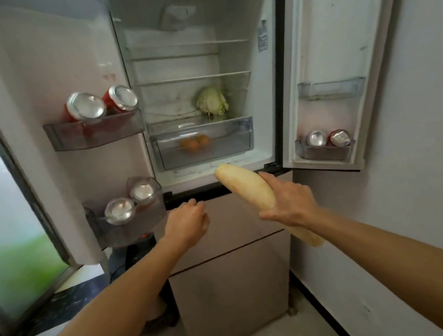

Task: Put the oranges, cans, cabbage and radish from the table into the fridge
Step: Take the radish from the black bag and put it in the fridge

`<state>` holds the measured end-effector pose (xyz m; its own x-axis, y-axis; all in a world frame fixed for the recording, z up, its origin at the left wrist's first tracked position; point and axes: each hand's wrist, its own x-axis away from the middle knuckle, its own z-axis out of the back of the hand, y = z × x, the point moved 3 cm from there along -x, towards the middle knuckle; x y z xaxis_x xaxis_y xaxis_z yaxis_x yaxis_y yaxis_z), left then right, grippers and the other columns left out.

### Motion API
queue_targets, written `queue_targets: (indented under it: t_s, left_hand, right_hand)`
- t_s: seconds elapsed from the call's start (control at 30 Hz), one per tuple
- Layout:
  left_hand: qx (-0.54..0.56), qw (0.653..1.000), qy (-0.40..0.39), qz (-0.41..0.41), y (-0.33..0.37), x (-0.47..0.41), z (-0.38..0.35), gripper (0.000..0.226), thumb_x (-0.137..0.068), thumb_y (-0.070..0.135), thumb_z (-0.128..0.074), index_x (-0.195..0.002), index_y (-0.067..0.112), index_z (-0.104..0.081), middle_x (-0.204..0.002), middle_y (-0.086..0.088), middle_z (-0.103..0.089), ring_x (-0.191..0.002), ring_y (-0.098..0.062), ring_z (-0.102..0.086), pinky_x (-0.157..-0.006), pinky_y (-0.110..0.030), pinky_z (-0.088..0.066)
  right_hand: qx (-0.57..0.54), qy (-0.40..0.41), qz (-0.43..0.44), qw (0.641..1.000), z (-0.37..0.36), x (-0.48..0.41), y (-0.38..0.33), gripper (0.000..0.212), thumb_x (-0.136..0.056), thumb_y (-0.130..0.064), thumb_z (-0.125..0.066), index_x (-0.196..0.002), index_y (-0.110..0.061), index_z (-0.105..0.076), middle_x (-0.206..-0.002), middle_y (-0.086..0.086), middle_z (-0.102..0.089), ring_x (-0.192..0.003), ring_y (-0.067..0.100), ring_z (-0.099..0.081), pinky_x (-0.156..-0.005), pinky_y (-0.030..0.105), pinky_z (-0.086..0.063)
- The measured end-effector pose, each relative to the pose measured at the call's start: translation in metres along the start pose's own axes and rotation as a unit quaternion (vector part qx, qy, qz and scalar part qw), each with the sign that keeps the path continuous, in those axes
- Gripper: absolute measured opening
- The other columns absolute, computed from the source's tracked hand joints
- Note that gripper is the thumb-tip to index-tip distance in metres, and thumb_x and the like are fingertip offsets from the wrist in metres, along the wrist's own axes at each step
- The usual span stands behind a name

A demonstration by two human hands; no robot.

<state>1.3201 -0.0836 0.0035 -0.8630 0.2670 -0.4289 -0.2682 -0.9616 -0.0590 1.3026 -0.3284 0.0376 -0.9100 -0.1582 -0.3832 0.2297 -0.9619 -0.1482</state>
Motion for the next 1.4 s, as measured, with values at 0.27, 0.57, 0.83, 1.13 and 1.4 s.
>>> queue_targets:
  t_s: [0.27, 0.57, 0.83, 1.13, 1.4]
  left_hand:
    - [0.021, 0.996, 0.035, 0.077, -0.053, -0.2, -0.039, 0.026, -0.093, 0.033, -0.047, -0.105, 0.012, -0.059, -0.107, -0.009, -0.06, -0.094, -0.029, -0.059, -0.072, -0.037, -0.048]
    - [-0.027, 0.982, 0.05, 0.179, -0.129, -0.334, -0.07, 0.034, -0.092, 0.032, -0.05, -0.118, 0.01, -0.055, -0.125, -0.014, -0.051, -0.116, -0.032, -0.048, -0.087, -0.04, -0.043]
    - [-0.059, 0.96, 0.109, 0.25, -0.218, -0.405, -0.103, 0.043, -0.094, 0.036, -0.036, -0.104, 0.005, -0.064, -0.112, -0.021, -0.06, -0.103, -0.038, -0.055, -0.085, -0.042, -0.044]
    - [-0.106, 0.94, 0.2, 0.256, -0.233, -0.412, -0.121, 0.033, -0.087, 0.031, -0.039, -0.07, 0.015, -0.062, -0.074, -0.009, -0.062, -0.072, -0.032, -0.059, -0.058, -0.035, -0.043]
    - [-0.111, 0.935, 0.231, 0.246, -0.239, -0.414, -0.125, 0.029, -0.085, 0.032, -0.043, -0.069, 0.016, -0.062, -0.073, -0.007, -0.06, -0.069, -0.028, -0.057, -0.056, -0.034, -0.039]
  right_hand:
    - [0.02, 0.023, 0.026, 0.999, -0.006, -0.197, 0.026, 0.088, -0.063, -0.064, -0.066, -0.136, -0.038, -0.025, -0.112, 0.0, -0.062, -0.091, 0.023, -0.061, -0.075, 0.037, -0.048]
    - [0.023, 0.01, 0.076, 0.997, -0.037, -0.403, 0.019, 0.088, -0.063, -0.067, -0.066, -0.138, -0.036, -0.032, -0.118, 0.006, -0.063, -0.102, 0.03, -0.061, -0.079, 0.039, -0.047]
    - [-0.027, -0.029, 0.135, 0.99, -0.083, -0.571, -0.024, 0.072, -0.062, -0.065, -0.067, -0.123, -0.029, -0.053, -0.117, 0.005, -0.065, -0.104, 0.03, -0.061, -0.072, 0.034, -0.042]
    - [-0.151, -0.194, 0.148, 0.958, -0.145, -0.692, -0.12, 0.083, -0.07, -0.059, -0.069, -0.137, -0.017, -0.045, -0.137, 0.009, -0.052, -0.114, 0.031, -0.055, -0.086, 0.034, -0.046]
    - [-0.243, -0.229, 0.156, 0.93, -0.175, -0.733, -0.164, 0.066, -0.079, -0.051, -0.069, -0.128, -0.009, -0.055, -0.128, 0.015, -0.057, -0.101, 0.028, -0.057, -0.076, 0.028, -0.036]
